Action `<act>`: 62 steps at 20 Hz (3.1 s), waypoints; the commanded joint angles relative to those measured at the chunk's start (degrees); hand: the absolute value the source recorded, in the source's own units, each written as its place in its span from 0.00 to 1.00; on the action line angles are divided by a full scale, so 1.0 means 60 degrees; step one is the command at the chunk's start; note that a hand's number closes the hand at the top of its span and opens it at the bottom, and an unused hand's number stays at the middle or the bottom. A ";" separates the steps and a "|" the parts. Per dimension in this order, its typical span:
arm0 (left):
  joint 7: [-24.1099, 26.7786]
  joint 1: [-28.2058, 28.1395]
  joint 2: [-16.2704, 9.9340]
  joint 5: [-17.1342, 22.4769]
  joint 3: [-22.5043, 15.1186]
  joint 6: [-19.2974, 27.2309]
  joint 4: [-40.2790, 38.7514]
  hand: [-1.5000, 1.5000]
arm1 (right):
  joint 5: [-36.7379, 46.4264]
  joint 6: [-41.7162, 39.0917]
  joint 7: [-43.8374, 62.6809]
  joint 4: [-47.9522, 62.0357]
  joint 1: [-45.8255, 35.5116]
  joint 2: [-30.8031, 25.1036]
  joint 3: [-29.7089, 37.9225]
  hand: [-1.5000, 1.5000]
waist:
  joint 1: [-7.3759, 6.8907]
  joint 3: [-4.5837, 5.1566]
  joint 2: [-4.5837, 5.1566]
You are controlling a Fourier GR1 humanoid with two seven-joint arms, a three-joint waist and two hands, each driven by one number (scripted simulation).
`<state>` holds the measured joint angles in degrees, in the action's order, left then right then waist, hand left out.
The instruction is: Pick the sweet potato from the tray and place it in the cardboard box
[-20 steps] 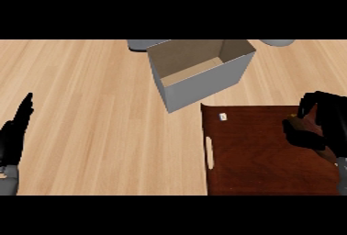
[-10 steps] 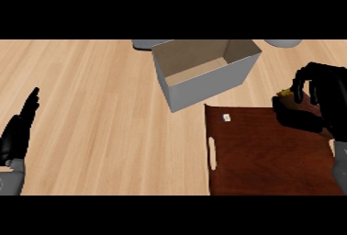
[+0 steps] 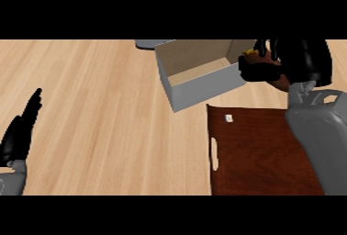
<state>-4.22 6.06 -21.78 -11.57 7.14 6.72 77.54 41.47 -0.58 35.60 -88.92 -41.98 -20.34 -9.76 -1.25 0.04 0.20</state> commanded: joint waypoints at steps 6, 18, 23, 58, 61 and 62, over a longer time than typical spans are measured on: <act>0.0258 0.0053 0.0188 -0.0128 0.0006 -0.0005 -0.0126 0.50 | -0.0362 0.0815 -0.0853 0.4774 -0.2907 0.1416 0.1144 1.00 | -0.0070 -0.0002 0.0048; -0.0009 0.0755 0.0080 -0.0135 0.0080 -0.0244 -0.0296 0.50 | 0.0639 0.3829 -0.1880 1.0530 -0.4886 0.2325 0.1934 1.00 | -0.0385 0.0001 0.0217; 0.0282 0.0560 0.0313 -0.0244 -0.0081 -0.0170 -0.0377 0.50 | -0.0362 0.4164 -0.2545 1.1481 -0.4750 0.2459 0.3014 0.00 | -0.0474 -0.0006 0.0276; 0.0546 -0.0405 0.0174 -0.0120 0.0767 -0.0262 -0.0497 0.50 | -0.4041 0.2428 -0.6103 0.6343 -0.0509 -0.0435 0.5401 0.00 | 0.0575 0.0007 -0.0171; 0.0368 -0.0345 0.0296 -0.0379 0.0622 -0.0048 -0.0245 0.50 | -0.4497 0.1254 -0.6074 0.5271 0.0660 -0.0982 0.5446 0.00 | 0.0503 0.0001 -0.0124; -0.0082 -0.0463 -0.0022 -0.0143 0.0852 -0.0325 0.0235 0.50 | -0.4649 0.0939 -0.5826 0.4841 0.1161 -0.1065 0.5483 0.00 | 0.0520 -0.0002 -0.0156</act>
<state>-3.28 3.71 -20.68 -13.07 11.10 5.67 77.45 16.41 12.08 -1.27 -51.69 -43.17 -23.63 22.92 1.57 0.04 -0.63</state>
